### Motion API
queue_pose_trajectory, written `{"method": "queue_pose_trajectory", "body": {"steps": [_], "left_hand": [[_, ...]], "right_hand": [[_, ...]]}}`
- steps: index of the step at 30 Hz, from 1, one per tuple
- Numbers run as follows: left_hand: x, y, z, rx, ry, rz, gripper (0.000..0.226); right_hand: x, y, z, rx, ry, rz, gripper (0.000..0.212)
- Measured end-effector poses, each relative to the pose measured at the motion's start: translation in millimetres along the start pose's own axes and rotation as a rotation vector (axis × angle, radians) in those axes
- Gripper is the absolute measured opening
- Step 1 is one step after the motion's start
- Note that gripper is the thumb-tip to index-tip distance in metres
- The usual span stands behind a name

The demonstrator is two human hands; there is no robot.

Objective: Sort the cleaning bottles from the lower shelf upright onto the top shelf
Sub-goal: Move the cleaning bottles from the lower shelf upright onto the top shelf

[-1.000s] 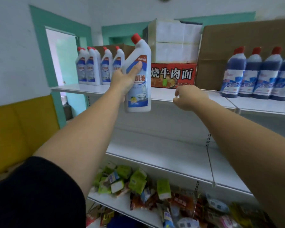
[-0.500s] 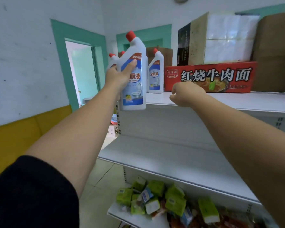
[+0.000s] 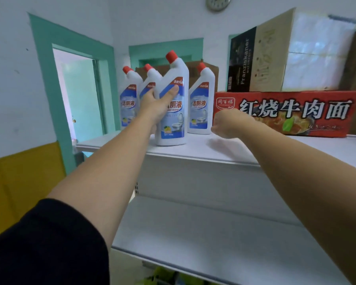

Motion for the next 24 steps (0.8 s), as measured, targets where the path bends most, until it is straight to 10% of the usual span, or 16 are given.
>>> {"method": "queue_pose_trajectory", "body": {"steps": [13, 24], "left_hand": [[-20.7, 68.1, -39.6, -0.318, 0.567, 0.43, 0.073], [-27.3, 88.4, -56.3, -0.405, 0.929, 0.422, 0.063]], "right_hand": [[-22.6, 45.6, -9.6, -0.119, -0.023, 0.039, 0.03], [-27.2, 37.9, -11.8, -0.228, -0.003, 0.031, 0.02]]}}
Point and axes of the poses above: each hand's wrist, its own y-axis towards the middle knuckle, its own x-axis out of the back of the hand, z = x × y, the point moved 5 cm from there along y, towards the middle knuckle
